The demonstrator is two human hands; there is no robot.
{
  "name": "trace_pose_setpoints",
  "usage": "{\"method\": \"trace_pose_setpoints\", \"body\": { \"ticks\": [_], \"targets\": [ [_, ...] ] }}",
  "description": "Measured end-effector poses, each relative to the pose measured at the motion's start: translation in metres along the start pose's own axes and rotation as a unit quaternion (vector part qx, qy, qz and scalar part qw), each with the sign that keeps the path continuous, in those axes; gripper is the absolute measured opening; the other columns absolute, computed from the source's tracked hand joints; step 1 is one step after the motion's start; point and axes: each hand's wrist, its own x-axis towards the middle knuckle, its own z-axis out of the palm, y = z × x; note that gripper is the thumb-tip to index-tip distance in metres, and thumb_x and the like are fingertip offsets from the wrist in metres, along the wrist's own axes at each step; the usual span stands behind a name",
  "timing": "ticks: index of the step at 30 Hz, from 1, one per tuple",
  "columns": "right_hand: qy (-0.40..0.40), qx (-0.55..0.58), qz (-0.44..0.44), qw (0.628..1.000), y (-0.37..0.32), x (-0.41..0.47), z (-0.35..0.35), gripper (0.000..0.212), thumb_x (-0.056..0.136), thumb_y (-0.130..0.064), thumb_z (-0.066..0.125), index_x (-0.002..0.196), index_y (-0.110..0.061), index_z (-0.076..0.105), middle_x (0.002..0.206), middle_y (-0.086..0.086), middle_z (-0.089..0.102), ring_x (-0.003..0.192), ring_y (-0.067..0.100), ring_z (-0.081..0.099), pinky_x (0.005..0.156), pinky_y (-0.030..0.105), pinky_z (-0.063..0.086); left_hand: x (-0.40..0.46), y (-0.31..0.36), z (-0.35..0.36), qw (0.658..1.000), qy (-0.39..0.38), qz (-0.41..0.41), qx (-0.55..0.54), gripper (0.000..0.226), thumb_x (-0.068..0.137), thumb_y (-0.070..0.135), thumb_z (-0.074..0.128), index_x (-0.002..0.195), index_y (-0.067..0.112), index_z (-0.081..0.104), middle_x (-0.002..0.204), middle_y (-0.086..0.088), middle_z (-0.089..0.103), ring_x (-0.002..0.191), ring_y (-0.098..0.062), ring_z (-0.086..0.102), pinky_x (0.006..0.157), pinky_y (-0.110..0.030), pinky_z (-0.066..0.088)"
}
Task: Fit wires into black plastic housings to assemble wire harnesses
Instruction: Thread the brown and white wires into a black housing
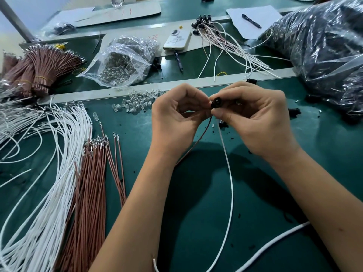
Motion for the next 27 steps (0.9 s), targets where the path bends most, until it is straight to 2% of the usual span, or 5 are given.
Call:
{"method": "trace_pose_setpoints", "body": {
  "ticks": [14, 19, 24, 27],
  "targets": [
    [0.004, -0.003, -0.010, 1.000, -0.009, -0.001, 0.002, 0.026, 0.082, 0.010, 0.080, 0.105, -0.002, 0.075, 0.098, 0.014, 0.072, 0.088, 0.017, 0.071, 0.083, 0.026, 0.056, 0.001, 0.001, 0.001, 1.000, 0.006, -0.009, 0.014, 0.032, 0.072, -0.021, 0.073, 0.083, 0.007, 0.065, 0.078, -0.004, 0.070, 0.072, -0.013, 0.069, 0.072, -0.027, 0.055],
    [0.005, -0.012, -0.028, 1.000, -0.011, -0.001, 0.001, 0.025, 0.083, 0.009, 0.079, 0.106, -0.001, 0.075, 0.100, 0.015, 0.071, 0.089, 0.019, 0.071, 0.083, 0.026, 0.056, 0.001, 0.000, 0.002, 1.000, 0.013, -0.011, 0.016, 0.028, 0.074, -0.019, 0.074, 0.084, 0.005, 0.065, 0.079, -0.006, 0.070, 0.072, -0.015, 0.068, 0.073, -0.031, 0.056],
    [0.014, -0.025, -0.028, 0.999, -0.008, -0.002, 0.003, 0.026, 0.084, 0.009, 0.079, 0.106, -0.004, 0.076, 0.099, 0.014, 0.071, 0.090, 0.021, 0.071, 0.082, 0.027, 0.057, 0.001, -0.001, 0.003, 0.999, -0.004, -0.001, 0.048, 0.027, 0.077, -0.015, 0.075, 0.086, 0.009, 0.065, 0.078, 0.000, 0.067, 0.073, -0.012, 0.066, 0.073, -0.027, 0.055],
    [0.020, -0.041, -0.038, 0.998, -0.007, -0.002, 0.003, 0.025, 0.084, 0.007, 0.080, 0.105, -0.005, 0.076, 0.098, 0.012, 0.071, 0.089, 0.016, 0.071, 0.081, 0.024, 0.056, -0.001, 0.000, 0.002, 0.999, -0.025, -0.027, 0.034, 0.020, 0.079, -0.008, 0.079, 0.087, 0.007, 0.069, 0.081, -0.004, 0.070, 0.079, -0.018, 0.069, 0.075, -0.035, 0.059]
  ]
}}
